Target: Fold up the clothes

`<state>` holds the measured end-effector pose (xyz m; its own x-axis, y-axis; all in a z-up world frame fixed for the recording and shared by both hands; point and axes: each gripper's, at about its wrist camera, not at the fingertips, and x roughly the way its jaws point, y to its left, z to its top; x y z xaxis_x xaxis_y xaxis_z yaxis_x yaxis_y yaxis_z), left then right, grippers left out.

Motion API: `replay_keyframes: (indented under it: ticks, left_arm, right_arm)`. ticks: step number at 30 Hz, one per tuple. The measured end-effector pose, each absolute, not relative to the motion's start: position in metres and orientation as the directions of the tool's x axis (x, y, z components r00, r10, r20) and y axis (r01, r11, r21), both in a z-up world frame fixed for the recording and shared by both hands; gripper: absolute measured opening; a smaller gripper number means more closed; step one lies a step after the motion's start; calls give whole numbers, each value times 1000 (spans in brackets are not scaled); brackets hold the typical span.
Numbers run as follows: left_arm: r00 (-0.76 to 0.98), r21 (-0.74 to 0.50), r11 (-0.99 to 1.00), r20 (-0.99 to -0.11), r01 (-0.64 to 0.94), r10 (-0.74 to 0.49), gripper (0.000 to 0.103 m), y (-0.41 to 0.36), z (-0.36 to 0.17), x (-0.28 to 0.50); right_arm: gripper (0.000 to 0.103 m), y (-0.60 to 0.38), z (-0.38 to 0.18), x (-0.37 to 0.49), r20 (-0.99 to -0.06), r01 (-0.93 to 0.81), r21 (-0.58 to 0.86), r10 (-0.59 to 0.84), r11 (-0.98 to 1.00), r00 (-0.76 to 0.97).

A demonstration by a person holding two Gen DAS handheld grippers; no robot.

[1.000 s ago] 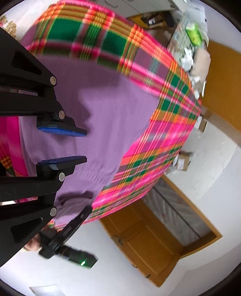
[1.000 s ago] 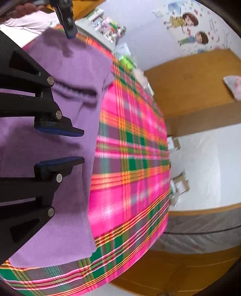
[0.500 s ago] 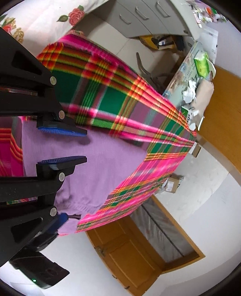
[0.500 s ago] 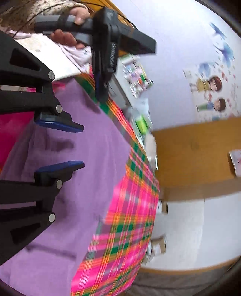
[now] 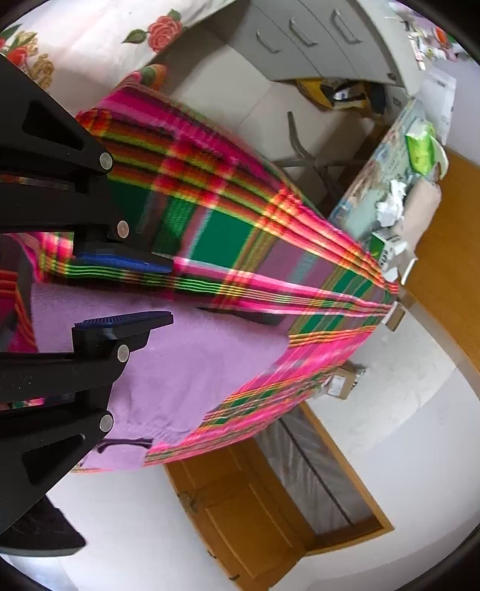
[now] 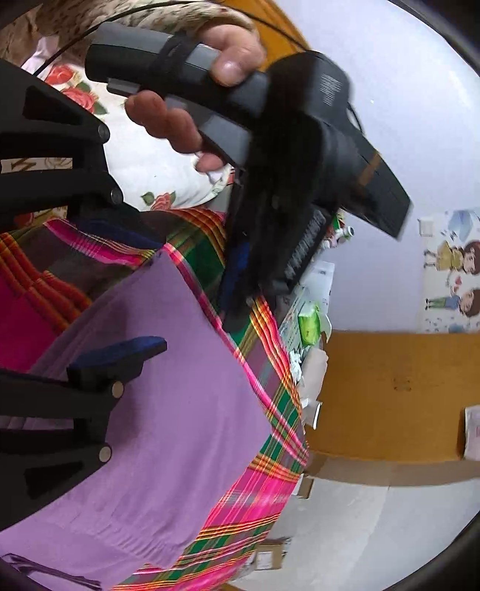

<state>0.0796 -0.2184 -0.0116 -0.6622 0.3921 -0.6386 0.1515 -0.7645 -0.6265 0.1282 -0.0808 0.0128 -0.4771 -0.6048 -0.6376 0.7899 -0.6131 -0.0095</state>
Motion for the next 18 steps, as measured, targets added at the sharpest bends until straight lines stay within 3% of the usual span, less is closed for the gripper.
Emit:
replay_keyframes:
  ticks: [5, 8, 18]
  left_arm:
    - [-633, -629, -763, -654, 149, 415, 22, -219, -15, 65]
    - [-611, -622, -775, -657, 108, 442, 34, -214, -14, 56]
    - [-552, -640, -764, -666, 79, 501, 34, -208, -20, 13]
  right_arm:
    - [51, -94, 4, 131, -652, 771, -85, -549, -631, -522]
    - [51, -99, 1, 134, -649, 761, -130, -525, -636, -550]
    - [51, -97, -1, 137, -642, 747, -116, -524, -655, -560]
